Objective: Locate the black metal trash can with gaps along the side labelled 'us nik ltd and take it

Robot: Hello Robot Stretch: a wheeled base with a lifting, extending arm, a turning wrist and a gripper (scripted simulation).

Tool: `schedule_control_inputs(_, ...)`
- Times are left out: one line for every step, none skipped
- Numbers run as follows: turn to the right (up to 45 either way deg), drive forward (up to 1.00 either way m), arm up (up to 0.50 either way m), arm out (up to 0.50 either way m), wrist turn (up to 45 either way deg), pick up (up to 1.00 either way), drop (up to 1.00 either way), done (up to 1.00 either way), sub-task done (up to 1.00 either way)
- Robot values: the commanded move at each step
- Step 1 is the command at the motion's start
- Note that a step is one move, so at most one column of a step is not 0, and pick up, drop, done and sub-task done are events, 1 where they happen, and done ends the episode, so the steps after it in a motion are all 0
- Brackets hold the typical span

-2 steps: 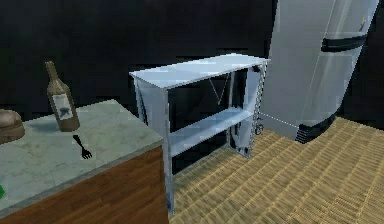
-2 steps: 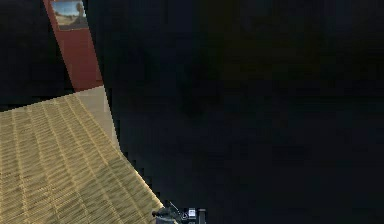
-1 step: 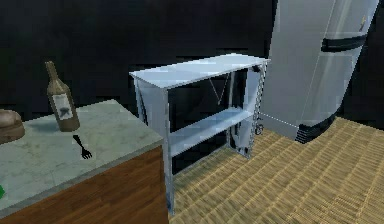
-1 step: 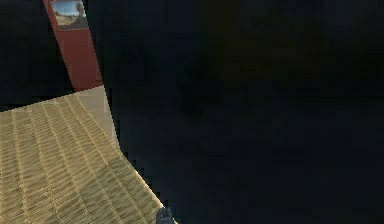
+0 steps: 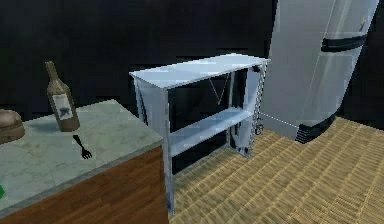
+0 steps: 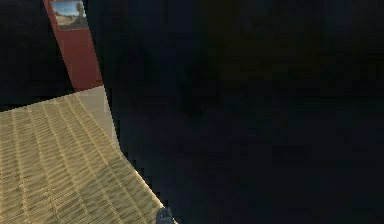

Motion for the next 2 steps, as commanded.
schedule_control_inputs(0.0, 0.0, 0.1, 0.0, 0.0, 0.0, 0.0, 0.0, 0.0)
schedule_control_inputs(0.0, 0.0, 0.0, 0.0, 0.0, 0.0, 0.0, 1.0, 0.0)
